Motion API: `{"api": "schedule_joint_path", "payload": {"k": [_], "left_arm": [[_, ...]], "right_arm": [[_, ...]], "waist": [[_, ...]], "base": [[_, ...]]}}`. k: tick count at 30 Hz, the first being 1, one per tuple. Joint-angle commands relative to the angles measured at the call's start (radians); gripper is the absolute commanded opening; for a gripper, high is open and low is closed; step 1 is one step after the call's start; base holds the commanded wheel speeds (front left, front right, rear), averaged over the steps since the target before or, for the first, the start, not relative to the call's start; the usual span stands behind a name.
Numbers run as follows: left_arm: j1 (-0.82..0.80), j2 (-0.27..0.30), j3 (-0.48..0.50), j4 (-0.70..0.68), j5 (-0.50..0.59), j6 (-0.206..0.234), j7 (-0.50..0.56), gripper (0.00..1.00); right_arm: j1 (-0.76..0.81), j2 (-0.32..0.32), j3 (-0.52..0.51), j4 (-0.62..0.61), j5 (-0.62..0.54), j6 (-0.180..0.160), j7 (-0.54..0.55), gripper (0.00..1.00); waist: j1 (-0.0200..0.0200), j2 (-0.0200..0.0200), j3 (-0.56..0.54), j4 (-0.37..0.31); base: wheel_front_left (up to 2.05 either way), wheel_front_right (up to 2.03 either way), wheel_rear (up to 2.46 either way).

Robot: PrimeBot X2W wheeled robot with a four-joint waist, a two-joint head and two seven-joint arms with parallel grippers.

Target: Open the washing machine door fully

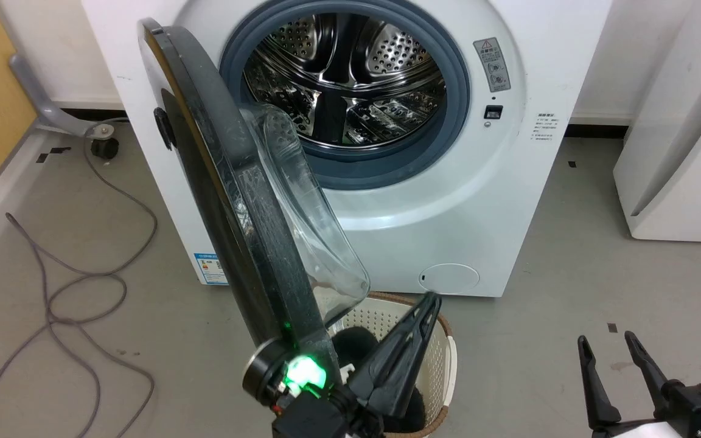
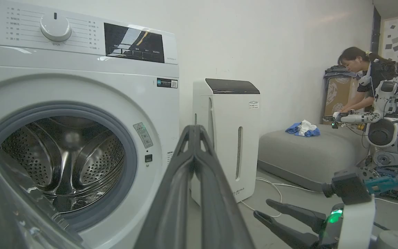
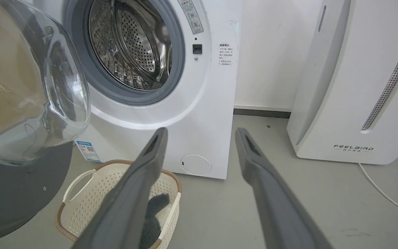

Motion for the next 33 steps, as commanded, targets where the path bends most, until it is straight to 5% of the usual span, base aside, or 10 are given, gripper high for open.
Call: {"api": "schedule_joint_path", "payload": {"k": [1, 23, 33], "left_arm": [[0.016, 0.002, -0.003, 0.007, 0.006, -0.007, -0.004, 0.00], [0.088, 0.003, 0.102, 0.203, 0.014, -0.006, -0.004, 0.00], [0.096, 0.002, 0.114, 0.222, 0.007, -0.001, -0.004, 0.00]], "right_arm": [[-0.006, 0.004, 0.001, 0.002, 0.009, -0.001, -0.004, 1.00], [-0.008, 0.004, -0.006, 0.020, 0.009, -0.001, -0.004, 1.00], [-0.006, 0.004, -0.003, 0.034, 0.018, -0.001, -0.004, 1.00]], "waist": [[-0.0001, -0.0001, 0.000, 0.001], [-0.0001, -0.0001, 0.012, 0.032], [-0.0001, -0.0001, 0.003, 0.096]], "base": [[0.00, 0.00, 0.00], [0.00, 0.00, 0.00], [0.00, 0.00, 0.00]]}}
